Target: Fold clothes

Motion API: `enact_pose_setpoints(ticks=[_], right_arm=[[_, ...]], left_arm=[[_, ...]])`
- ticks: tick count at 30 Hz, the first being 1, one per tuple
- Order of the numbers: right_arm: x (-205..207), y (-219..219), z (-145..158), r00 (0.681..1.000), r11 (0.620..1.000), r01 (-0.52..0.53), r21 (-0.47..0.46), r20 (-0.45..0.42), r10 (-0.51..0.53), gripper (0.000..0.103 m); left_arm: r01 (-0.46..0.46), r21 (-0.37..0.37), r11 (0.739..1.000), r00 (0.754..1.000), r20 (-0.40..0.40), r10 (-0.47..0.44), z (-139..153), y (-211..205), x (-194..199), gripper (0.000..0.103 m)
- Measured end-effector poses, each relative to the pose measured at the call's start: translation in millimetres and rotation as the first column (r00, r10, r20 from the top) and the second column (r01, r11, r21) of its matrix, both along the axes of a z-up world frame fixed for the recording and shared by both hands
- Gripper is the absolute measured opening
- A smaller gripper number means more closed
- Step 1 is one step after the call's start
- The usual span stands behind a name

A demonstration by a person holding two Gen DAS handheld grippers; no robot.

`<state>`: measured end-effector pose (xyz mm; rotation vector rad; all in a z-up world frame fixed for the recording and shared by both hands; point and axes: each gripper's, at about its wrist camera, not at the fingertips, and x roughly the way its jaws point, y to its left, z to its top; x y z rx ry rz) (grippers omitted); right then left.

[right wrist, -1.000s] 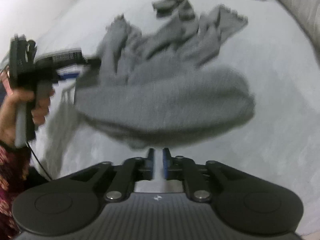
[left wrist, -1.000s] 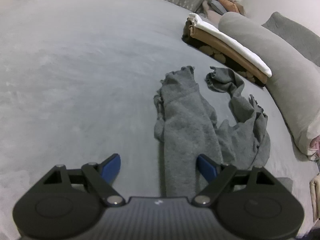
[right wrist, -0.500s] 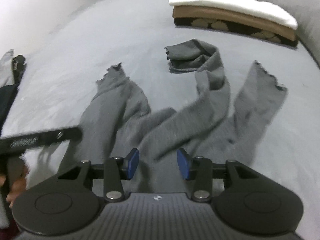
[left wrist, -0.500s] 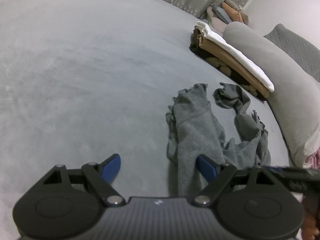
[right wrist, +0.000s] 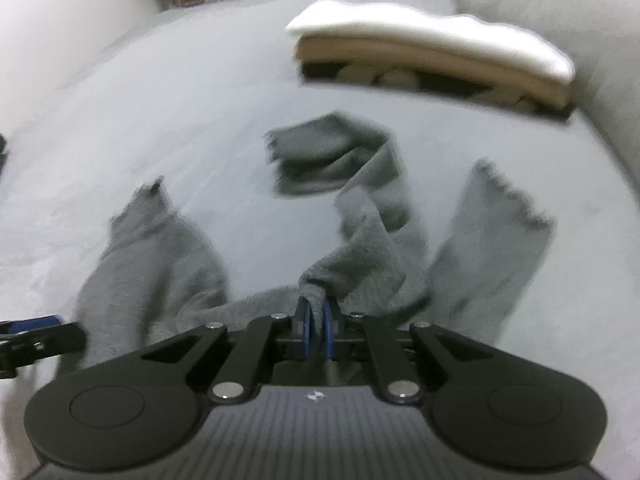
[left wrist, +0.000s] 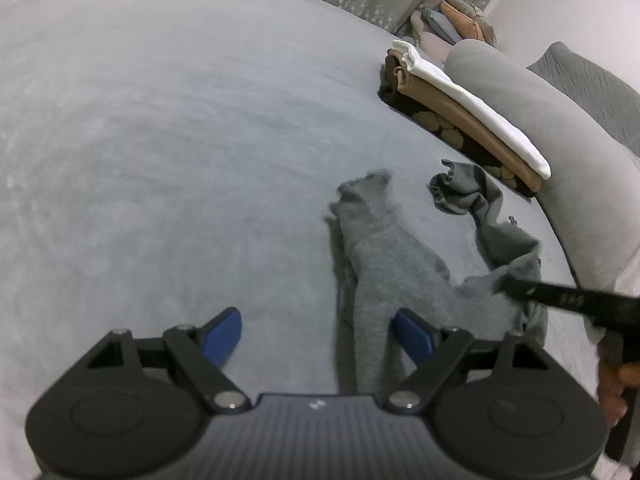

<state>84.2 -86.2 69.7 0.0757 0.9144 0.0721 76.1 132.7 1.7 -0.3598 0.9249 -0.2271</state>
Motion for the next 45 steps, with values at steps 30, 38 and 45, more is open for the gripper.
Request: enact_pose_setpoints(ticks=[30,38,45], right_arm=[[-38,-67,31,0.991,0.991,0.129,0.037,0.021,-0.13,0.035],[-70,-9,37,0.999,0.98,-0.045,0.195,-0.014,0.049,0.039],[-87,35,35,0.984,0.961,-0.171,0.218,-0.016,0.178,0.052]], left_arm=[[0.136,-0.139,0.981,0.991,0.017,-0.135,-6,-28,-5,0.076],[0.11,-0.169,0.979,0.994,0.011,-0.11,-7,-18,-3,0.073],[0.082,-0.191,0.978,0.997,0.016,-0.081,-6,-11,-2,0.073]])
